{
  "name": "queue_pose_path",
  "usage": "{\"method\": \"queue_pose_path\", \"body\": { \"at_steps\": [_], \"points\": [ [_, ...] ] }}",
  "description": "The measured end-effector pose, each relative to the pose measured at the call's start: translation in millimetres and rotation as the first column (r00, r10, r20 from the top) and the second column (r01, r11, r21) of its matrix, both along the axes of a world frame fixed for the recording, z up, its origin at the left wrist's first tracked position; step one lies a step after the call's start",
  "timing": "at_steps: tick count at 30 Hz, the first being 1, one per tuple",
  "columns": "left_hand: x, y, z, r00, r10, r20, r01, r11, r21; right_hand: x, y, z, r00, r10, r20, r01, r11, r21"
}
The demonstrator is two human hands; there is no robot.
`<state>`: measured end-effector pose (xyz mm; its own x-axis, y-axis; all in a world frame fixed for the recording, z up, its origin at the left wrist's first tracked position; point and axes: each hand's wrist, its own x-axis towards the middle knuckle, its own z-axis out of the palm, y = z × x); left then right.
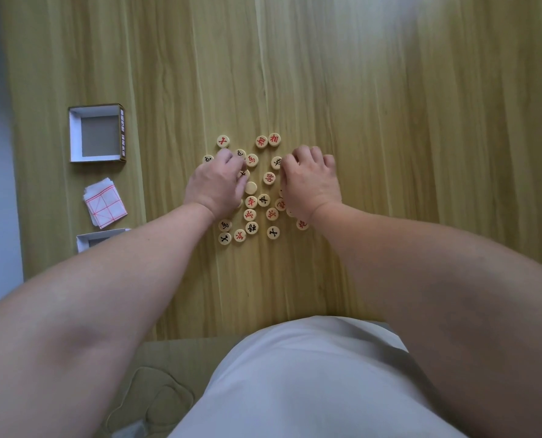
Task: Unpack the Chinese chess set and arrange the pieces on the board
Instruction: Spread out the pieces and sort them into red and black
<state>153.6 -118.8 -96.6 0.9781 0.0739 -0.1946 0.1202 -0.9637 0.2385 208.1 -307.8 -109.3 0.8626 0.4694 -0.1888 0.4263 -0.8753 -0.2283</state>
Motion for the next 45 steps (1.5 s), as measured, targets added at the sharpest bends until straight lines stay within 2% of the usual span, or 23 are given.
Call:
{"method": "queue_pose_path", "body": {
  "at_steps": [3, 7, 13, 20, 23, 33, 39, 45],
  "points": [
    [-3.2, -4.2, 0.0, 0.997, -0.073, -0.028, 0.073, 0.997, 0.005, 1.1, -1.9, 0.6, 0.985, -0.164, -0.058, 0.163, 0.986, -0.026],
    [-4.5, -11.3, -0.6, 0.997, -0.054, -0.049, 0.054, 0.999, 0.001, 1.0, -9.4, 2.3, 0.968, -0.24, -0.073, 0.24, 0.971, -0.013],
    [-5.3, -16.7, -1.8, 0.999, -0.029, -0.022, 0.029, 1.0, 0.008, -4.9, -18.5, 5.9, 0.963, -0.257, -0.08, 0.259, 0.966, 0.014],
    [-4.4, -24.9, -7.0, 0.994, 0.098, -0.044, -0.103, 0.986, -0.133, -13.7, -30.5, 8.3, 0.96, -0.266, -0.085, 0.268, 0.963, 0.006],
    [-7.3, -28.6, -7.2, 0.994, 0.103, -0.031, -0.107, 0.982, -0.155, -19.4, -38.0, 8.0, 0.956, -0.281, -0.085, 0.282, 0.959, 0.006],
    [-23.6, -32.1, 0.0, 0.985, 0.162, -0.062, -0.168, 0.98, -0.106, -35.1, -52.7, 19.2, 0.954, -0.29, -0.079, 0.293, 0.956, 0.025],
    [-42.5, -29.0, 12.5, 0.958, 0.277, -0.071, -0.284, 0.953, -0.109, -56.3, -62.0, 27.7, 0.958, -0.277, -0.072, 0.275, 0.961, -0.04],
    [-83.3, -15.8, 24.0, 0.936, 0.348, -0.047, -0.351, 0.931, -0.101, -87.6, -59.3, 45.8, 0.948, -0.28, -0.15, 0.275, 0.96, -0.052]
  ]
}}
